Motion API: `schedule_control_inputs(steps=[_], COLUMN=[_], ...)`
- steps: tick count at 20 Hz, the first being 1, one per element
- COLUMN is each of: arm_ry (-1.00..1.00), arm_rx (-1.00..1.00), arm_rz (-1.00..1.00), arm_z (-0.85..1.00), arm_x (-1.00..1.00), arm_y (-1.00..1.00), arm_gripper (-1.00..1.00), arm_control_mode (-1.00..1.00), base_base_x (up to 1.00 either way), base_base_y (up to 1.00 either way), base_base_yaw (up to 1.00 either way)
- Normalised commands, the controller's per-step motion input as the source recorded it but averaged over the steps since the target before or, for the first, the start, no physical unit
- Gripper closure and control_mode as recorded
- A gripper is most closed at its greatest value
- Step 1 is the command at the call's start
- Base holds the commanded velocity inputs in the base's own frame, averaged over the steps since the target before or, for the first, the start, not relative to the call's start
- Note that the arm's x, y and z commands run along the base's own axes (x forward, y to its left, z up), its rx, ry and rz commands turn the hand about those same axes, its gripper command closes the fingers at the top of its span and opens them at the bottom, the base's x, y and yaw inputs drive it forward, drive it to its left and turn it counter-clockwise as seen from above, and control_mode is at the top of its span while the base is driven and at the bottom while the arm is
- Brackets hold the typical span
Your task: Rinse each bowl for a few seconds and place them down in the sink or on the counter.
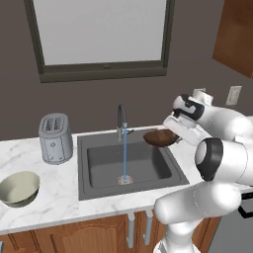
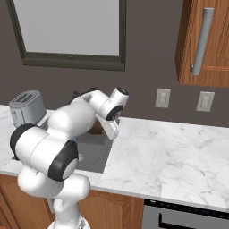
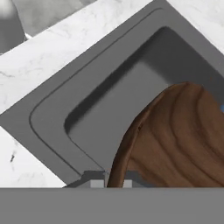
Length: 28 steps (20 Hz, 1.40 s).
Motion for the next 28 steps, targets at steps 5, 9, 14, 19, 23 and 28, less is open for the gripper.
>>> schedule_control_inputs(steps=[5,9,14,19,23,28], arm_ry=[0.03,0.00,0.00,0.02,0.07,0.09], arm_rx=[0.00,0.00,0.00,-0.01,-0.03,-0.01], arm_rz=[-0.26,-0.29,-0.31,-0.29,-0.23,-0.17], arm_z=[0.00,-0.05,-0.11,-0.17,-0.17,-0.18], arm_x=[0.00,0.03,0.11,0.17,0.24,0.30], arm_y=[-0.50,-0.41,-0.28,-0.20,-0.14,-0.07], arm_gripper=[1.00,1.00,1.00,1.00,1.00,1.00], arm_control_mode=[-1.00,-1.00,-1.00,-1.00,-1.00,-1.00], base_base_x=[0.00,0.00,0.00,0.00,0.00,0.00], base_base_y=[0.00,0.00,0.00,0.00,0.00,0.00], base_base_yaw=[0.00,0.00,0.00,0.00,0.00,0.00])
